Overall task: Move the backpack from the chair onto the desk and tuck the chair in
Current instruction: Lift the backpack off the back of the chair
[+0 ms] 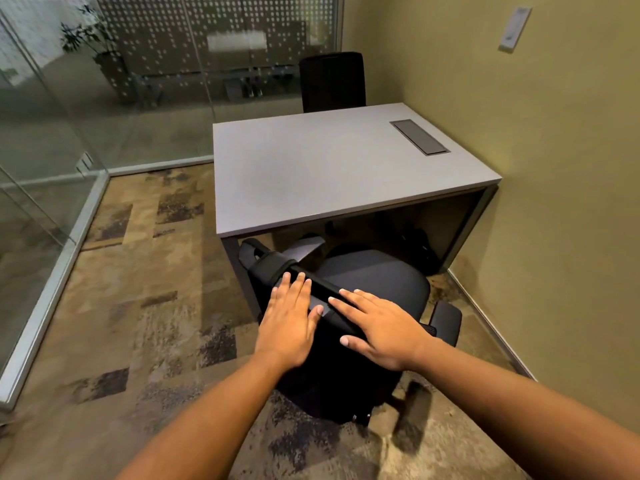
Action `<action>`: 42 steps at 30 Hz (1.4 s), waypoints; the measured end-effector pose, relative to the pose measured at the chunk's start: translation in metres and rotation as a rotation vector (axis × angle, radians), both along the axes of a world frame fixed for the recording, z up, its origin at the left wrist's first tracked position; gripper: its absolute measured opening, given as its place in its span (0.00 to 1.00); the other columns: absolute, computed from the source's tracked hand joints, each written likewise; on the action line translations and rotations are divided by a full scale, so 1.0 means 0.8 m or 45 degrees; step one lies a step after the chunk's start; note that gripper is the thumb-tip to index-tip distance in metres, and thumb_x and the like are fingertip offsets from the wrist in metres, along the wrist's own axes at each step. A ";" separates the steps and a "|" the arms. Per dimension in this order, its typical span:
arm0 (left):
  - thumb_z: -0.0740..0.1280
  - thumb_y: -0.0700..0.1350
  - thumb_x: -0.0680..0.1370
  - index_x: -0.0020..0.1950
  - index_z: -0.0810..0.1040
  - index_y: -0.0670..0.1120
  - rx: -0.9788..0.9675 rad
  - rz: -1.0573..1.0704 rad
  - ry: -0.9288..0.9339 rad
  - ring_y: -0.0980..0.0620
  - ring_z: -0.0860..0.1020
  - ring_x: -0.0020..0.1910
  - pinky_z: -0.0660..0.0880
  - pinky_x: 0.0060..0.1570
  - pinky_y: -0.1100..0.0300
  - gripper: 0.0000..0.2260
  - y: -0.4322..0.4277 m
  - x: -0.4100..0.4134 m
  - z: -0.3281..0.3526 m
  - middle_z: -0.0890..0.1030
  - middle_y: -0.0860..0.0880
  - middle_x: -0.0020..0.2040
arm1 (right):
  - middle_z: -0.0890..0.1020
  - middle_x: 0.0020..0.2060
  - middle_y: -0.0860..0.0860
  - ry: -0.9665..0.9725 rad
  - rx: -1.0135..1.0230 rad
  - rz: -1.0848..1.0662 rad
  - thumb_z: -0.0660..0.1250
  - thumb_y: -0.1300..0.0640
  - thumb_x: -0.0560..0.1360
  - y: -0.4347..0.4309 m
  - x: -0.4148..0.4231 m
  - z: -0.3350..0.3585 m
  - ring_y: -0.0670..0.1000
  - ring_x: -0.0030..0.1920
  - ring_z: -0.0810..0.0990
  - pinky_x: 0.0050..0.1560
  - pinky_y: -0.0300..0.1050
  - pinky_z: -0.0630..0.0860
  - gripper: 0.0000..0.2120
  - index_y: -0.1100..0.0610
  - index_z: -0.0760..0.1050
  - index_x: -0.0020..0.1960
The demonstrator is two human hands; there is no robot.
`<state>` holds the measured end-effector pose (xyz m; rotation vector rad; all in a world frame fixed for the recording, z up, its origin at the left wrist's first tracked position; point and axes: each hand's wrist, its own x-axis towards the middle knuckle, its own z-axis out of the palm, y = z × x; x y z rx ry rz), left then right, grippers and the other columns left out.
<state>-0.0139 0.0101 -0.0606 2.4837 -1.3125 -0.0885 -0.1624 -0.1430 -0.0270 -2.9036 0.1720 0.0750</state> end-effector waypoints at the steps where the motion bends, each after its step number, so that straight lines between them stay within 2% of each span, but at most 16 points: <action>1: 0.39 0.62 0.78 0.79 0.53 0.46 0.001 0.001 -0.001 0.52 0.39 0.78 0.41 0.76 0.54 0.33 0.000 0.000 0.000 0.50 0.50 0.80 | 0.58 0.77 0.51 -0.013 0.019 -0.004 0.54 0.36 0.78 0.001 0.003 0.001 0.53 0.77 0.55 0.75 0.51 0.56 0.32 0.47 0.54 0.77; 4: 0.38 0.62 0.78 0.79 0.53 0.46 0.009 -0.005 -0.013 0.52 0.39 0.78 0.39 0.75 0.55 0.34 0.001 -0.001 -0.001 0.51 0.50 0.80 | 0.65 0.74 0.51 -0.097 0.039 -0.024 0.59 0.37 0.76 0.003 0.012 0.008 0.51 0.76 0.58 0.74 0.50 0.58 0.29 0.51 0.64 0.72; 8: 0.46 0.60 0.82 0.79 0.52 0.47 0.007 -0.010 0.002 0.53 0.39 0.77 0.39 0.75 0.55 0.29 0.002 -0.004 0.005 0.50 0.50 0.80 | 0.70 0.71 0.50 -0.143 0.050 -0.065 0.62 0.38 0.74 0.008 0.013 0.008 0.49 0.73 0.63 0.69 0.45 0.63 0.24 0.52 0.67 0.64; 10: 0.42 0.63 0.80 0.79 0.51 0.47 0.037 -0.066 -0.061 0.54 0.40 0.77 0.40 0.75 0.56 0.31 0.006 0.001 0.006 0.50 0.51 0.80 | 0.73 0.68 0.49 -0.173 0.068 -0.119 0.62 0.38 0.73 0.009 0.008 0.003 0.49 0.69 0.69 0.65 0.45 0.68 0.22 0.50 0.68 0.60; 12: 0.38 0.64 0.78 0.79 0.49 0.48 0.098 -0.148 -0.137 0.55 0.39 0.77 0.40 0.75 0.56 0.33 0.012 0.010 0.005 0.49 0.51 0.80 | 0.76 0.58 0.48 -0.234 -0.002 -0.157 0.62 0.37 0.73 0.009 0.005 -0.001 0.50 0.58 0.74 0.56 0.45 0.72 0.20 0.51 0.68 0.55; 14: 0.38 0.64 0.78 0.80 0.47 0.47 0.122 -0.184 -0.149 0.55 0.38 0.77 0.39 0.75 0.57 0.33 0.015 0.014 0.004 0.48 0.51 0.80 | 0.76 0.46 0.48 -0.287 -0.163 -0.150 0.61 0.35 0.72 0.007 0.007 0.001 0.51 0.47 0.74 0.46 0.45 0.70 0.19 0.51 0.69 0.48; 16: 0.37 0.64 0.78 0.80 0.47 0.48 0.110 -0.178 -0.138 0.55 0.38 0.77 0.39 0.75 0.56 0.34 0.010 0.011 0.004 0.48 0.51 0.80 | 0.75 0.40 0.48 -0.291 -0.311 -0.097 0.59 0.33 0.72 0.001 0.005 0.006 0.51 0.42 0.72 0.42 0.45 0.67 0.20 0.51 0.69 0.43; 19: 0.39 0.64 0.79 0.79 0.47 0.48 0.107 -0.214 -0.129 0.54 0.39 0.77 0.41 0.76 0.55 0.33 -0.004 -0.002 0.001 0.48 0.50 0.80 | 0.76 0.36 0.47 -0.240 -0.451 -0.022 0.57 0.32 0.73 -0.018 -0.016 0.013 0.51 0.40 0.72 0.40 0.46 0.66 0.23 0.51 0.71 0.40; 24: 0.42 0.63 0.79 0.79 0.47 0.48 0.106 -0.183 -0.089 0.55 0.39 0.77 0.40 0.75 0.56 0.32 0.006 -0.003 0.005 0.48 0.51 0.80 | 0.76 0.29 0.46 -0.238 -0.480 0.127 0.57 0.33 0.74 -0.029 -0.030 0.018 0.50 0.35 0.72 0.36 0.45 0.64 0.24 0.51 0.72 0.33; 30: 0.29 0.68 0.74 0.79 0.46 0.48 0.106 -0.160 -0.106 0.54 0.38 0.77 0.40 0.75 0.56 0.40 0.011 -0.001 0.009 0.48 0.50 0.80 | 0.75 0.27 0.44 -0.307 -0.534 0.211 0.60 0.36 0.75 -0.038 -0.041 0.032 0.48 0.32 0.71 0.34 0.43 0.62 0.21 0.50 0.73 0.32; 35: 0.36 0.65 0.77 0.79 0.49 0.47 0.094 -0.146 -0.104 0.54 0.38 0.77 0.40 0.75 0.56 0.35 0.006 -0.010 0.006 0.49 0.50 0.80 | 0.74 0.26 0.45 -0.332 -0.477 0.096 0.59 0.34 0.75 -0.050 -0.078 0.027 0.49 0.32 0.70 0.32 0.44 0.66 0.23 0.50 0.72 0.32; 40: 0.38 0.64 0.78 0.79 0.50 0.47 0.074 -0.128 -0.106 0.55 0.38 0.76 0.39 0.74 0.56 0.34 0.005 -0.016 0.004 0.49 0.49 0.80 | 0.72 0.24 0.46 -0.410 -0.494 0.005 0.62 0.34 0.73 -0.041 -0.107 0.031 0.51 0.28 0.71 0.30 0.43 0.61 0.24 0.51 0.66 0.30; 42: 0.37 0.63 0.78 0.79 0.49 0.46 0.081 -0.126 -0.113 0.54 0.37 0.76 0.37 0.74 0.56 0.34 0.004 -0.021 0.004 0.48 0.49 0.80 | 0.72 0.24 0.46 -0.411 -0.524 0.003 0.62 0.33 0.73 -0.033 -0.109 0.031 0.50 0.27 0.71 0.28 0.42 0.62 0.23 0.51 0.66 0.30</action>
